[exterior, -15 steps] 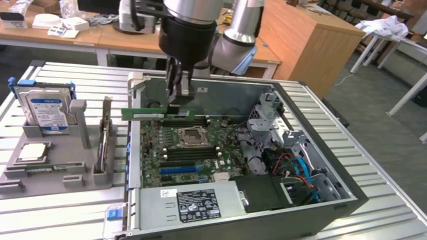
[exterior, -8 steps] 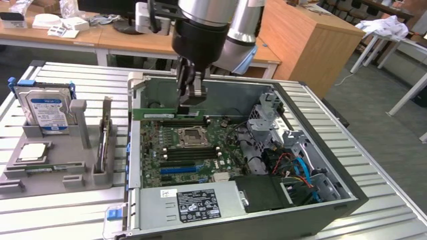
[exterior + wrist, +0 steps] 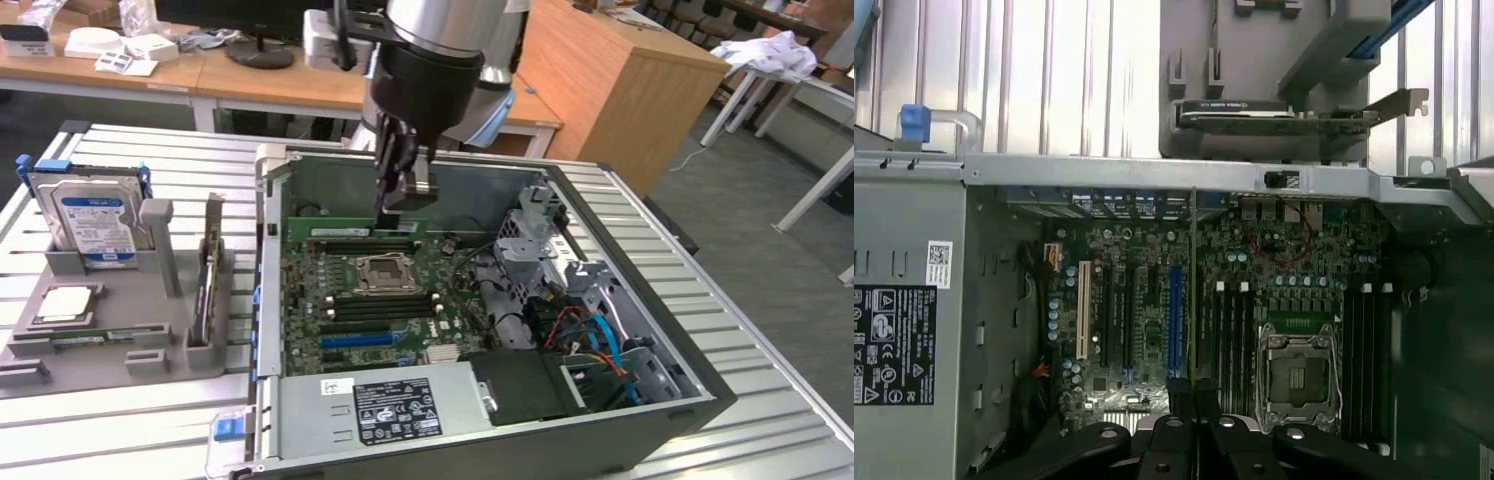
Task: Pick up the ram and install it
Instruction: 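Pick up the ram and move it above insertion slot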
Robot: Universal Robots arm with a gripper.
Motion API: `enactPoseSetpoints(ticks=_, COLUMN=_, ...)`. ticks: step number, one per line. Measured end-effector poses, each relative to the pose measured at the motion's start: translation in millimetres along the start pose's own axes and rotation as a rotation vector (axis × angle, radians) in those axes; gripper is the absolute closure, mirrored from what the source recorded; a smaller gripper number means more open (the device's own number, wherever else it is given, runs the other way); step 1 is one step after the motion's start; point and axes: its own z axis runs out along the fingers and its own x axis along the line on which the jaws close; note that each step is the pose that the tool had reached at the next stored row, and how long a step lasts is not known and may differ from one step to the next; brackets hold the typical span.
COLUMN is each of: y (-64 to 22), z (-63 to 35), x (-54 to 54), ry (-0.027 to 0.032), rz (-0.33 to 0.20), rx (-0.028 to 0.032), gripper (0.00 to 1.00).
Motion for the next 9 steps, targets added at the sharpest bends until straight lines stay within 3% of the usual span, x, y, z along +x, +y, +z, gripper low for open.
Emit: enactPoseSetpoints(ticks=9, y=-21.6, z=-0.9, x=0.2, ry=0.0001, rz=0.000, rx=-0.0001, gripper=0.88)
